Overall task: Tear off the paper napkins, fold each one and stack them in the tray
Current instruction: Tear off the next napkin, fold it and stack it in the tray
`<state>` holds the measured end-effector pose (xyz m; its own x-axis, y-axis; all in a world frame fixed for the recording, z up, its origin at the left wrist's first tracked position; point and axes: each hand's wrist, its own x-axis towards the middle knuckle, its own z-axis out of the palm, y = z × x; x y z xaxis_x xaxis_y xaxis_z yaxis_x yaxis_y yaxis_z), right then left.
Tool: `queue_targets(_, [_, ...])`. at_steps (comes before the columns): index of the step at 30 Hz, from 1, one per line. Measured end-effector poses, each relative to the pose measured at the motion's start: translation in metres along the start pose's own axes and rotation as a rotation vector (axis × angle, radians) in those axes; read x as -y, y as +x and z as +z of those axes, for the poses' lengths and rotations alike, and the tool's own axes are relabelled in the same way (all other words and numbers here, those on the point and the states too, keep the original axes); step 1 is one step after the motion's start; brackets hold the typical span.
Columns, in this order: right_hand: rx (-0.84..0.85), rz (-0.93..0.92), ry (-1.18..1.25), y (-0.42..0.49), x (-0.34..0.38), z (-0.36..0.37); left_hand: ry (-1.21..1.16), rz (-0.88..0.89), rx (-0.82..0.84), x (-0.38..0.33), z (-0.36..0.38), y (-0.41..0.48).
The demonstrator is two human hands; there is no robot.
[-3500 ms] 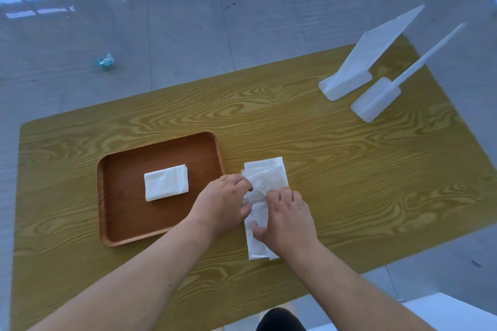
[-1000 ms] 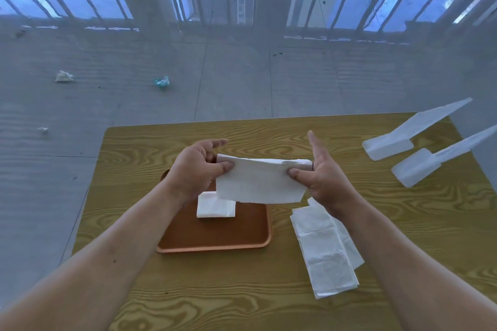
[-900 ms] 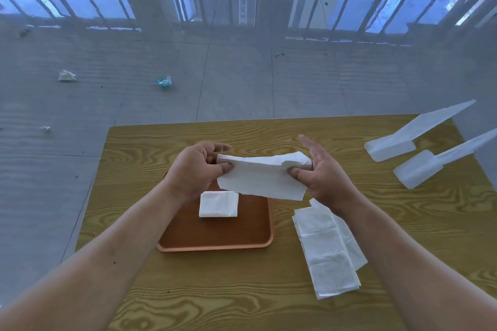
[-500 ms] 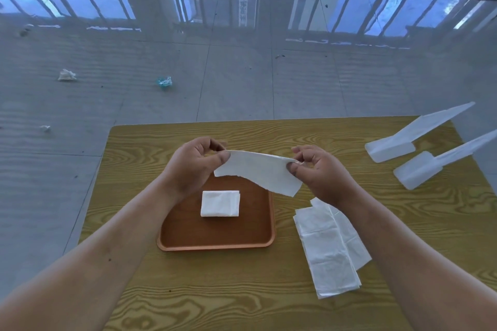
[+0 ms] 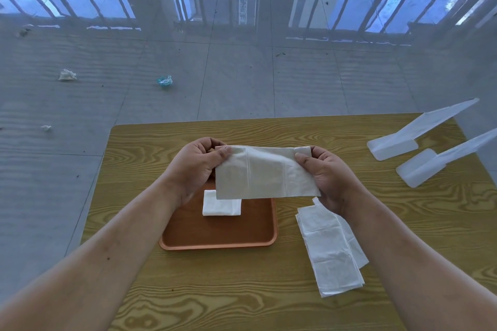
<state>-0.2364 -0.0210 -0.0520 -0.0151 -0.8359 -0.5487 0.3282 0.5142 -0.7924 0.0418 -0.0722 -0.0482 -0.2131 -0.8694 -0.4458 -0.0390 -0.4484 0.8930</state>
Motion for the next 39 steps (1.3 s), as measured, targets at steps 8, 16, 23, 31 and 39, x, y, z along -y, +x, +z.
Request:
queue_targets(8, [-0.252, -0.082, -0.276, 0.000, -0.016, 0.013, 0.277, 0.059, -0.185, 0.009, 0.008, 0.000])
queue_targets(16, [-0.281, -0.288, -0.524, -0.002, -0.030, 0.038, 0.248, 0.008, -0.137, 0.009, 0.021, 0.000])
queue_targets(23, [0.054, -0.153, -0.109, -0.002, -0.021, 0.035, 0.022, 0.010, -0.042, 0.002, 0.025, 0.000])
queue_targets(31, [0.016, -0.049, 0.060, 0.003, -0.020, 0.035, -0.119, -0.040, 0.119, 0.001, 0.026, -0.003])
queue_targets(39, [-0.051, 0.005, 0.093, 0.001, -0.026, 0.045, 0.236, 0.111, -0.113, 0.023, 0.039, 0.001])
